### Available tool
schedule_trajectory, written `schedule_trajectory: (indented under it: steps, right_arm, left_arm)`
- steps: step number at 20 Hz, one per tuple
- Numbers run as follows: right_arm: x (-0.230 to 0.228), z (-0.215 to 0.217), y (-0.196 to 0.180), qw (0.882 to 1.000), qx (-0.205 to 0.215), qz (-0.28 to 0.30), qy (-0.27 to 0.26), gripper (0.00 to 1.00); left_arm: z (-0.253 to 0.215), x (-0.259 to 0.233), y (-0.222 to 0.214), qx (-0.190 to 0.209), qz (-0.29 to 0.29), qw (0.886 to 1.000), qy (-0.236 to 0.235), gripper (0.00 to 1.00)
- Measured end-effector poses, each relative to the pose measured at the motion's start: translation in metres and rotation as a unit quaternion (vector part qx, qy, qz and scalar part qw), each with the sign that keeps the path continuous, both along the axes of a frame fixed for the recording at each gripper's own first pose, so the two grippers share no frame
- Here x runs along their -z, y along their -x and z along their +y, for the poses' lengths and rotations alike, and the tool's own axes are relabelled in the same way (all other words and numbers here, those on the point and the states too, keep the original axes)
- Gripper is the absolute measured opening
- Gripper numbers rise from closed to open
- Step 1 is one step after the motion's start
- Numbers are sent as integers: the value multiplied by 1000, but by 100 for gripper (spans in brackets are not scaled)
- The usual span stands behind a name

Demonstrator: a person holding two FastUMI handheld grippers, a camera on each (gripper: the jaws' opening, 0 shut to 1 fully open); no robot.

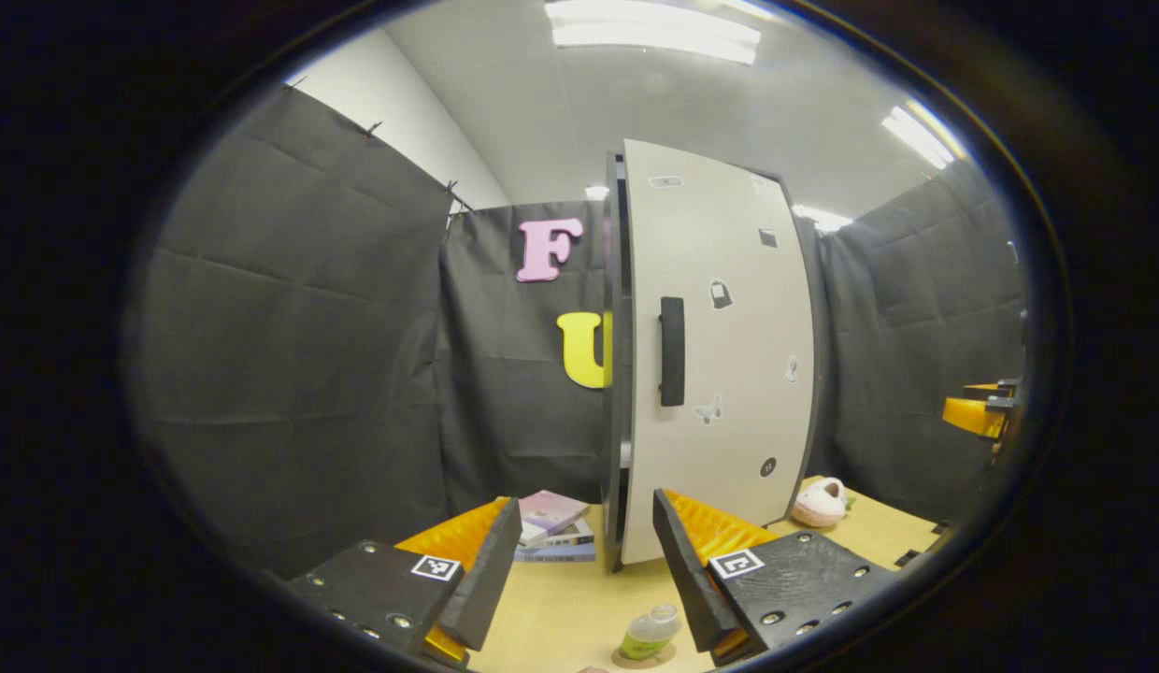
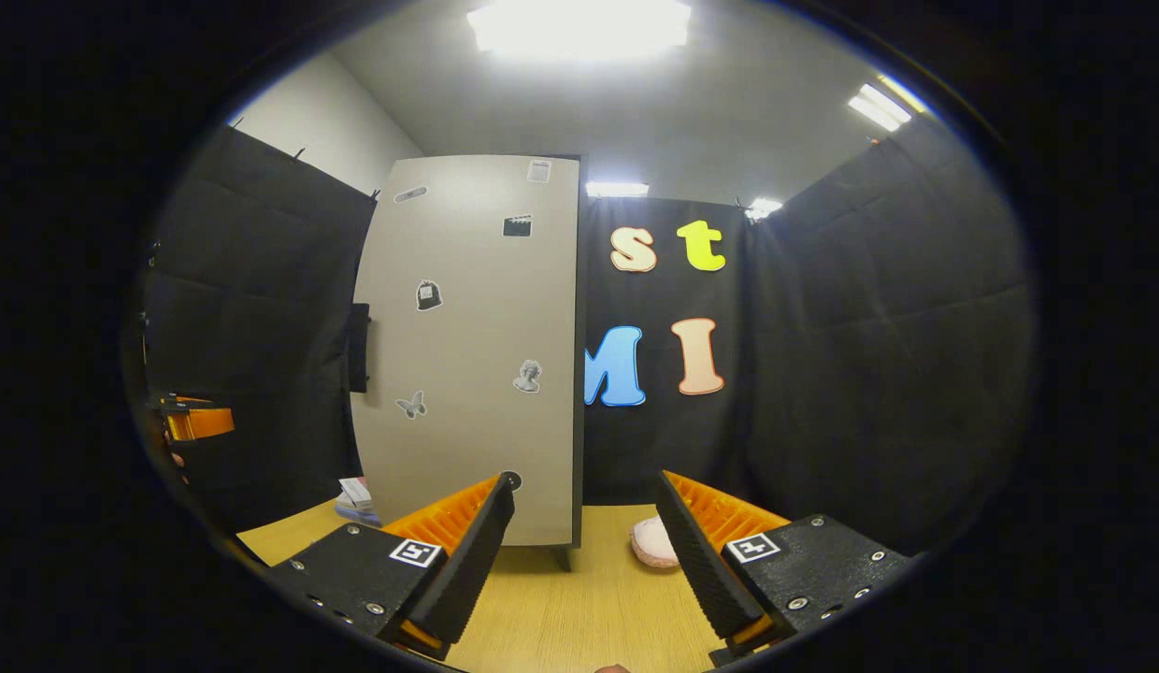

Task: Open the cabinet door with the right hand, grasp the bottle in the cabinet with the left hand and place it on the coaster, then close the cabinet door with the right hand.

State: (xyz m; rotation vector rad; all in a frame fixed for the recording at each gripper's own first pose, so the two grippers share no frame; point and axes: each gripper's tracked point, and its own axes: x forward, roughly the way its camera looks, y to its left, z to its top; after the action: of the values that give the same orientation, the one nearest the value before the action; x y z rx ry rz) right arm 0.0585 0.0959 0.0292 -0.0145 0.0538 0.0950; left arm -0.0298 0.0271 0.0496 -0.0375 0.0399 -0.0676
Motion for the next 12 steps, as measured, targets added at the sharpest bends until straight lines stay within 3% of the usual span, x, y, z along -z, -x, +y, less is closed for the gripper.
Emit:
schedule_trajectory:
  steps: [2,3,4,8,9,10,12]
  right_arm:
    - [-2,2,2,1000,1,-1,1,94]
    - [-3,2,2,1000,2,-2,1,94]
    - [-3,2,2,1000,3,-2,2,94]
    - [-6,4,5,1000,3,-4,0,94]
    - [-8,3,6,1000,4,-6,1,94]
    - [-9,4,5,1000,4,-8,2,94]
    - [-8,2,4,1000,4,-10,2,94]
  left_arm:
    - [1,1,0,0,-1,1000,1,85]
    - [2,1,1,1,-2,1000,2,81]
    - [4,1,1,0,-2,1000,1,85]
    - [5,0,4,-1,-3,1000,0,81]
    - [6,-1,4,-1,-5,1000,-1,85]
    - [6,-2,5,-3,-6,1000,-3,81]
    - [6,-2,3,-3,-7,1000,-3,85]
